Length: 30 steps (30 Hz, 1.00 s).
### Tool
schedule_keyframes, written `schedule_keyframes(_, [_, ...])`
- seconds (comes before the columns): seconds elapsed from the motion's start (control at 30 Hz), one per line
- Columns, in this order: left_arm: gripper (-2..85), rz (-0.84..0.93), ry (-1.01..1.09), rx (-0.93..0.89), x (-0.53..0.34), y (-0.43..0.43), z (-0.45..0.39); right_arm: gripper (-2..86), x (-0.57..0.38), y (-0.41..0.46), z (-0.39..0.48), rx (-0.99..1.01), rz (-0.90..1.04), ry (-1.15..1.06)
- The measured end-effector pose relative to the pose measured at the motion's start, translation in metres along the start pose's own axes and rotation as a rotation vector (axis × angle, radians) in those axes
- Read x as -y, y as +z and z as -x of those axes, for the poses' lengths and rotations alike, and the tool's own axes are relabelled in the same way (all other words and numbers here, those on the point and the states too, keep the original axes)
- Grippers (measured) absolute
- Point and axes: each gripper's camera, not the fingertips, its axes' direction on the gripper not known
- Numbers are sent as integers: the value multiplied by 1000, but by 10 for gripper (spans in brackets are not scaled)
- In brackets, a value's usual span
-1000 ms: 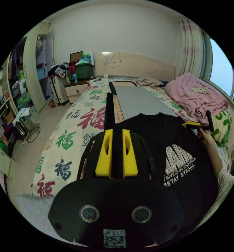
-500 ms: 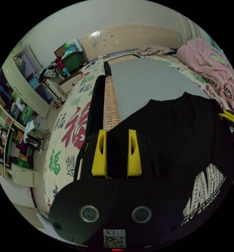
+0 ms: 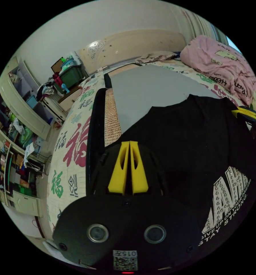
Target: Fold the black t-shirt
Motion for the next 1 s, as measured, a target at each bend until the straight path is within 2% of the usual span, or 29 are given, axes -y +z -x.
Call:
schedule_keyframes(0.3, [-5, -179, -17, -17, -64, -24, 29, 33, -47, 35, -25, 107, -118, 27])
schedule_keyframes(0.53, [-6, -334, -8, -114, -148, -105, 58, 24, -100, -9, -29, 257, -237, -82])
schedule_keyframes(0.63, [-6, -375, -15, -172, -227, -169, 74, 22, -156, -54, -8, 291, -250, -258])
schedule_keyframes(0.7, [-6, -376, -26, -246, -314, -222, 77, 26, -203, -81, 4, 331, -250, -337])
schedule_keyframes(0.83, [-6, -345, 45, -263, -470, -281, 41, 55, -317, -102, 30, 484, -150, -459])
schedule_keyframes(0.9, [-5, -352, -29, -339, -563, -292, 21, 66, -356, -91, 40, 519, -89, -500])
schedule_keyframes(1.0, [-4, -397, -175, -299, -644, -296, 17, 82, -399, -63, 51, 533, -71, -622])
